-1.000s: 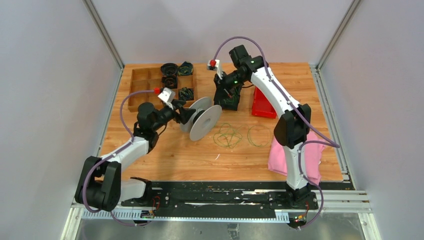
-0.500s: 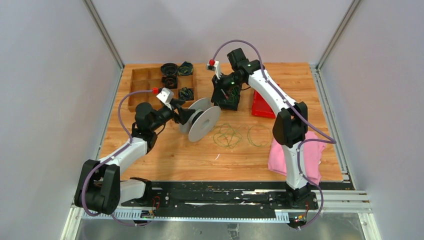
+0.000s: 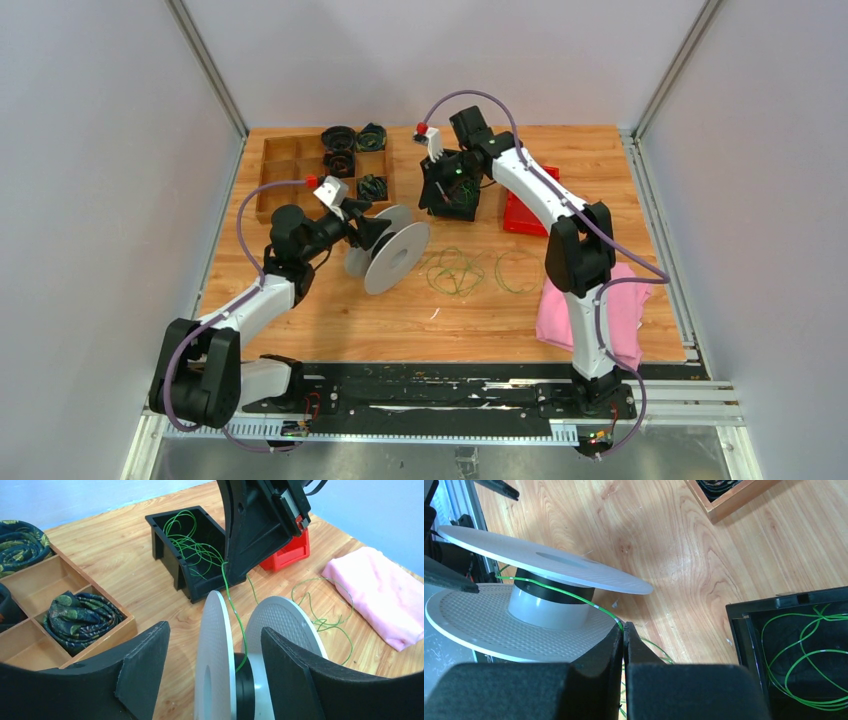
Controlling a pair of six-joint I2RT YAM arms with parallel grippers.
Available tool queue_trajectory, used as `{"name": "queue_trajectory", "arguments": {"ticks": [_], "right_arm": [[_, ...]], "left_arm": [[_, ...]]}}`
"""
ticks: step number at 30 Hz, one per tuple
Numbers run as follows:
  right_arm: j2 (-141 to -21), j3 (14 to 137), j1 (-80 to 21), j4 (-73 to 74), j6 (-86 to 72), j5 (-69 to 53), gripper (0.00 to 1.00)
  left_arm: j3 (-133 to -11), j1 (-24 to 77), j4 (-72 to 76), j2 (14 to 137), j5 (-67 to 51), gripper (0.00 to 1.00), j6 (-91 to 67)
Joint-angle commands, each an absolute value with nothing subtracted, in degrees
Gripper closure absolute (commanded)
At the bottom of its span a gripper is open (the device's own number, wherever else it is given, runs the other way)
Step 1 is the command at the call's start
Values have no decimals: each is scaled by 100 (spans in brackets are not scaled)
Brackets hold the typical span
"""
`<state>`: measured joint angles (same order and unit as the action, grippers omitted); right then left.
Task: Wrap the cables
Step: Wrap the cable around the cable reel.
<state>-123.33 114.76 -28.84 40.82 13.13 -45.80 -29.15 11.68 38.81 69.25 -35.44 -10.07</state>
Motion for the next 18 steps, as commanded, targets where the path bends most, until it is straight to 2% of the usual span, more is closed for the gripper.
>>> {"name": "queue_trajectory", "arguments": {"ticks": [1,6,8,10,12,18], "right_arm": [[-12068,11318,-2891,3746,808,-4532,99],[-11977,11067,-2931,3614,743,-4485,99],[-11933,10952,-2942,3550,699,-4474,99],[-11877,10832,-2953,3474,662,-4457,99],[-11852,10785,-2958,3448,659,-4450,99],[-11801,10711,-3020,3445,685,-4465,99]], "left_arm": [[-2857,1116,3946,6937,-3609,29,-860],[-2848,1133,3927,6917,-3580,29,-813],[-2860,1157,3813,6894,-3553,33,-731],[-2874,1198,3631,6853,-3538,41,-603],[-2889,1197,3545,6830,-3555,43,-589],[-3086,1196,2974,6786,-3572,31,-430]]}}
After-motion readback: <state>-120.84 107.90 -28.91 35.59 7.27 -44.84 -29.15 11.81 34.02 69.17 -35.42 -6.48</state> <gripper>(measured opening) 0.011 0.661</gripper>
